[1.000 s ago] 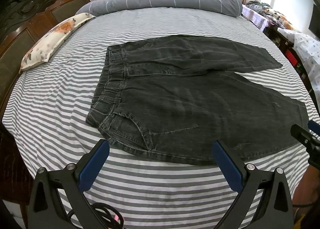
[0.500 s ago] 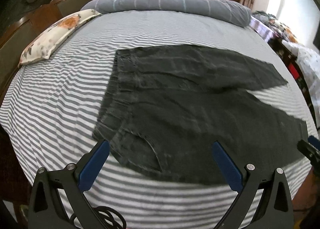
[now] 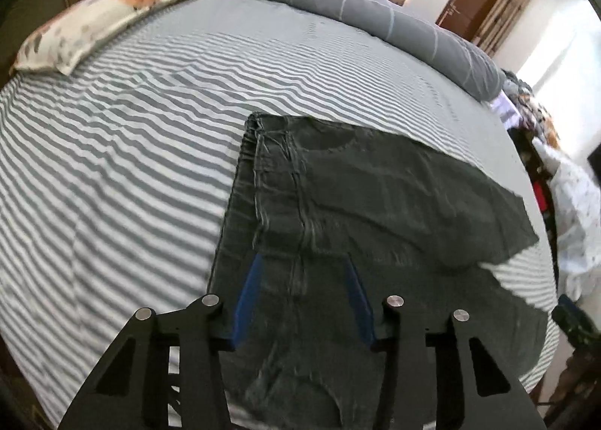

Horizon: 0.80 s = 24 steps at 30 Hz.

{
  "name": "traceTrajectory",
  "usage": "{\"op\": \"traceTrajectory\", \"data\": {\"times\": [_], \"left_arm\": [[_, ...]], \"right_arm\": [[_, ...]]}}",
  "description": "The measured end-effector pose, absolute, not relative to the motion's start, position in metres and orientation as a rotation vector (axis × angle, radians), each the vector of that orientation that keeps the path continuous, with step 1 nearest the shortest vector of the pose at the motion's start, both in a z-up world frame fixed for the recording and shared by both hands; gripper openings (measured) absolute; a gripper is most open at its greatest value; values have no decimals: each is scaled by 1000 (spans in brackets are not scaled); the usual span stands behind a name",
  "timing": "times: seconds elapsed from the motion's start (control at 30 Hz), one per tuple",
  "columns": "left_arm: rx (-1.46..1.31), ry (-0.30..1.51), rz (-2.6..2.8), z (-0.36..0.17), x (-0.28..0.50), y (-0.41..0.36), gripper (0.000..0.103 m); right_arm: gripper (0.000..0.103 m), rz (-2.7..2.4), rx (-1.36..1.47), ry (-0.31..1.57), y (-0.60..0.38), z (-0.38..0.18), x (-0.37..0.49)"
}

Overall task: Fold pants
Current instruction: 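Lower the left gripper onto the jeans waistband and close on it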

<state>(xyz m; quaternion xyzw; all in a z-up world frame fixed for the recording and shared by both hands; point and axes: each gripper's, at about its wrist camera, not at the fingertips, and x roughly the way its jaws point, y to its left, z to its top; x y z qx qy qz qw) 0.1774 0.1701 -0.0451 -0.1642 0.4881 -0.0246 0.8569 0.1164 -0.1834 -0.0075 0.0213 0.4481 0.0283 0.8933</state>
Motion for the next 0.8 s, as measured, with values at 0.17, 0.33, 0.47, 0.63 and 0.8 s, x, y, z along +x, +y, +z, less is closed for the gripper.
{"op": "traceTrajectory", "data": {"times": [0.17, 0.33, 0.47, 0.63, 0.8], "left_arm": [[-444, 1062, -65, -72, 220, 189, 28], [-482, 1051, -59, -92, 253, 201, 27], [-479, 1053, -53, -110, 274, 205, 27], [-451, 1015, -51, -119, 287, 207, 27], [-488, 1009, -37, -121, 288, 218, 27]], "right_arm": [[98, 86, -2, 942, -166, -15, 152], [98, 118, -38, 946, -149, -26, 187], [98, 124, -55, 952, -139, -38, 215], [98, 128, -44, 956, -131, -50, 238], [98, 137, -51, 973, -121, -61, 250]]}}
